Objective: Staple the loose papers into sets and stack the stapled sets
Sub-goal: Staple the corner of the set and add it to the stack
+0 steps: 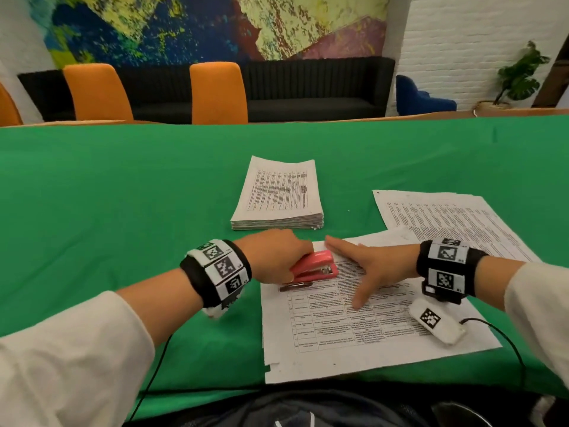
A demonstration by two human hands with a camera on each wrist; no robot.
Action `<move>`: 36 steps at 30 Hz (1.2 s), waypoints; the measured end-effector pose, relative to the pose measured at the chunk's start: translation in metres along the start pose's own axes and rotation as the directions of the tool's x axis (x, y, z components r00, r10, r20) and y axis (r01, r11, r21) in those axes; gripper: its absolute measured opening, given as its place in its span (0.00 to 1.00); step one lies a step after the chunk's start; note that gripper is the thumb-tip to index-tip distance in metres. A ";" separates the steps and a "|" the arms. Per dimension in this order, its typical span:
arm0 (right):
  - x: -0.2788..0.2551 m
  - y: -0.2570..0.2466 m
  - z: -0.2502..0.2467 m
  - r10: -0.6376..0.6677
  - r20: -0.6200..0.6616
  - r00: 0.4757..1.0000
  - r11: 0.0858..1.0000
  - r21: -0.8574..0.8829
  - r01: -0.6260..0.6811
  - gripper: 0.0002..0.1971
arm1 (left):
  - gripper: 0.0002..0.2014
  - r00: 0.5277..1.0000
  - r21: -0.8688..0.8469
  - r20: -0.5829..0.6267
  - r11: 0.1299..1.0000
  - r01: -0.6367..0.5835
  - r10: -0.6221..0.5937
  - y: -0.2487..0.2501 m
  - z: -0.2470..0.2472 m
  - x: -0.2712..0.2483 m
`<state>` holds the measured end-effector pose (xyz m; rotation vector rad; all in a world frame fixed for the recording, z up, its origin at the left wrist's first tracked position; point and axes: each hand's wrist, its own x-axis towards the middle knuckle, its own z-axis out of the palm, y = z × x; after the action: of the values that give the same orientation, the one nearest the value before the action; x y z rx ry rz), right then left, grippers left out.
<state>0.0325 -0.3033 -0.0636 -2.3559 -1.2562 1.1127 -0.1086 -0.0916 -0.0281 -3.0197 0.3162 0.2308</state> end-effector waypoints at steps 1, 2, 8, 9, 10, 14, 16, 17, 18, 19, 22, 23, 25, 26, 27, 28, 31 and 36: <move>0.000 0.001 0.001 0.019 -0.001 1.000 1.000 -0.007 -0.019 0.77 | 0.12 0.999 0.037 0.024 0.999 -0.036 0.035 0.001 -0.002 0.000; 0.001 0.002 0.001 0.031 0.001 1.000 0.999 -0.012 -0.031 0.76 | 0.12 0.998 0.063 0.044 0.997 -0.052 0.050 0.001 -0.003 0.000; -0.002 0.000 -0.001 0.058 0.021 0.998 0.998 0.015 -0.058 0.70 | 0.13 0.997 0.076 0.053 0.996 0.057 -0.061 -0.004 -0.001 -0.001; -0.002 -0.002 -0.001 0.060 0.016 0.998 0.998 0.014 -0.060 0.70 | 0.14 0.999 0.074 0.048 0.997 0.014 -0.017 -0.005 -0.001 -0.001; -0.002 -0.002 -0.001 0.058 0.011 0.998 0.998 0.012 -0.058 0.70 | 0.15 0.999 0.074 0.046 0.997 -0.028 0.024 -0.004 -0.001 -0.002; -0.002 -0.003 0.000 0.052 0.009 0.999 0.998 0.032 -0.053 0.70 | 0.13 0.999 0.099 0.033 0.995 -0.010 0.006 -0.004 -0.002 -0.001; -0.003 -0.003 0.000 0.060 0.013 0.998 0.998 0.036 -0.060 0.69 | 0.12 0.998 0.101 0.027 0.993 0.054 -0.057 -0.004 0.001 -0.002; -0.004 -0.003 -0.001 0.061 0.015 0.998 0.997 0.037 -0.062 0.68 | 0.13 0.998 0.096 0.021 0.994 0.057 -0.059 -0.005 0.003 -0.004; -0.004 -0.004 -0.001 0.058 0.017 0.998 0.997 0.040 -0.059 0.68 | 0.13 0.999 0.090 0.016 0.995 0.039 -0.041 -0.005 0.003 -0.005; -0.004 -0.004 -0.001 0.051 0.023 0.998 0.998 0.046 -0.052 0.68 | 0.14 1.000 0.090 0.011 0.996 0.012 -0.013 -0.006 0.004 -0.006; -0.004 -0.004 -0.001 0.042 0.034 0.999 0.997 0.064 -0.044 0.68 | 0.15 0.999 0.088 0.006 0.996 -0.035 0.035 -0.006 0.002 -0.007; -0.004 -0.004 0.000 0.042 0.029 0.999 0.997 0.060 -0.044 0.68 | 0.15 1.000 0.084 0.005 0.996 -0.031 0.031 -0.006 0.003 -0.006; -0.003 -0.005 -0.001 0.038 0.020 0.999 0.998 0.051 -0.039 0.68 | 0.14 0.999 0.064 0.002 0.997 0.036 -0.036 -0.007 0.005 -0.007; -0.003 -0.005 -0.001 0.030 0.021 0.999 0.998 0.046 -0.031 0.67 | 0.13 0.996 0.040 0.005 0.995 0.092 -0.092 -0.007 0.008 -0.009; -0.004 -0.005 -0.001 0.021 0.024 0.999 0.999 0.041 -0.022 0.67 | 0.13 0.990 0.017 0.009 0.990 0.138 -0.138 -0.008 0.010 -0.010; -0.004 -0.005 -0.002 0.014 0.027 1.000 0.999 0.038 -0.015 0.67 | 0.12 0.987 0.002 0.009 0.987 0.158 -0.158 -0.007 0.011 -0.011; -0.005 -0.005 -0.003 0.003 0.033 0.999 0.999 0.047 -0.005 0.66 | 0.13 0.996 0.011 0.006 0.996 0.083 -0.084 -0.007 0.011 -0.011; -0.004 -0.003 -0.002 0.008 0.020 1.000 0.999 0.042 -0.008 0.65 | 0.15 0.986 -0.036 0.061 0.987 0.156 -0.154 -0.009 0.008 -0.010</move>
<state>0.0306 -0.3041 -0.0589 -2.3264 -1.2186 1.1567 -0.1172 -0.0801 -0.0335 -3.0506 0.0712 0.3150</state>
